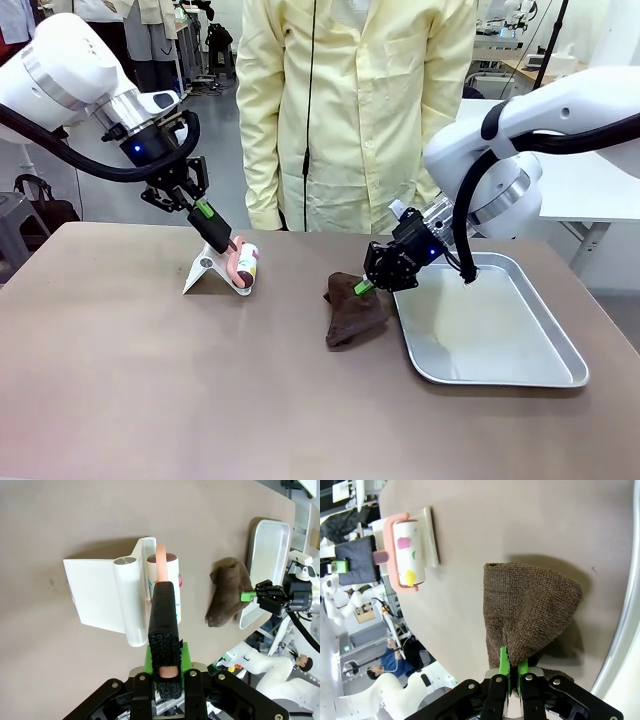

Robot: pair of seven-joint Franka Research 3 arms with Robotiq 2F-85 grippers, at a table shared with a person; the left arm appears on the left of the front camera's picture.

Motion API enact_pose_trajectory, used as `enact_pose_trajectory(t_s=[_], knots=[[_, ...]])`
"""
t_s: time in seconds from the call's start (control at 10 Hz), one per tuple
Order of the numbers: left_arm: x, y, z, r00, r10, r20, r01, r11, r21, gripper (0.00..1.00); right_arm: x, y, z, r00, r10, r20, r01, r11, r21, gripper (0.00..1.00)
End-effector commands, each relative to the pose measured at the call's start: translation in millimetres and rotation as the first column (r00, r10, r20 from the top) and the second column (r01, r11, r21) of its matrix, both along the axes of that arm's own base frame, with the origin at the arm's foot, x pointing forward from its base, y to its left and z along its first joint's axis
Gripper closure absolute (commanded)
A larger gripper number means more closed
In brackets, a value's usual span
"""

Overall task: Clean the surface of the table.
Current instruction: Return the Lint Roller and towel to their original positions.

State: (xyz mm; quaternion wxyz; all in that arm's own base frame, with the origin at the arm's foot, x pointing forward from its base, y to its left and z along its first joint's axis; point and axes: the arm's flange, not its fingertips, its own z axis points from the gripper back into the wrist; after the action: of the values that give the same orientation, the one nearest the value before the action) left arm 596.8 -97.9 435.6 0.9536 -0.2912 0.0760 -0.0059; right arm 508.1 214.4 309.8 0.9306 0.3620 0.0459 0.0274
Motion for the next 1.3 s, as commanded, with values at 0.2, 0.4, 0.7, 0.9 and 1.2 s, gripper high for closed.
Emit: enact_pose_trajectory(t_s=[0.2,0.4,0.7,0.9,1.2], knots=[[4.4,-5.4,1.5,0.999,0.041,0.013,-0.042,0.998,0.05,0.78,2.4,3.0,-6.3,1.0,0.023,-0.006,-0.023,0.999,0.043,0.93],[3.7,-9.3,-1.0,0.998,0.06,0.036,-0.062,0.996,0.058,0.78,3.3,3.7,-8.9,1.0,0.024,-0.016,-0.023,0.999,0.044,0.93],[1.8,-11.1,-2.4,0.997,0.065,0.038,-0.068,0.994,0.084,0.78,2.6,1.4,-7.8,1.0,0.023,-0.014,-0.022,0.998,0.056,0.93],[2.5,-11.1,-3.4,0.998,0.063,0.028,-0.065,0.993,0.096,0.78,3.0,0.6,-8.5,1.0,0.024,-0.018,-0.023,0.998,0.06,0.93],[3.4,-11.3,-6.3,0.998,0.057,0.013,-0.058,0.993,0.1,0.78,3.8,0.2,-9.0,1.0,0.018,-0.013,-0.017,0.998,0.061,0.93]])
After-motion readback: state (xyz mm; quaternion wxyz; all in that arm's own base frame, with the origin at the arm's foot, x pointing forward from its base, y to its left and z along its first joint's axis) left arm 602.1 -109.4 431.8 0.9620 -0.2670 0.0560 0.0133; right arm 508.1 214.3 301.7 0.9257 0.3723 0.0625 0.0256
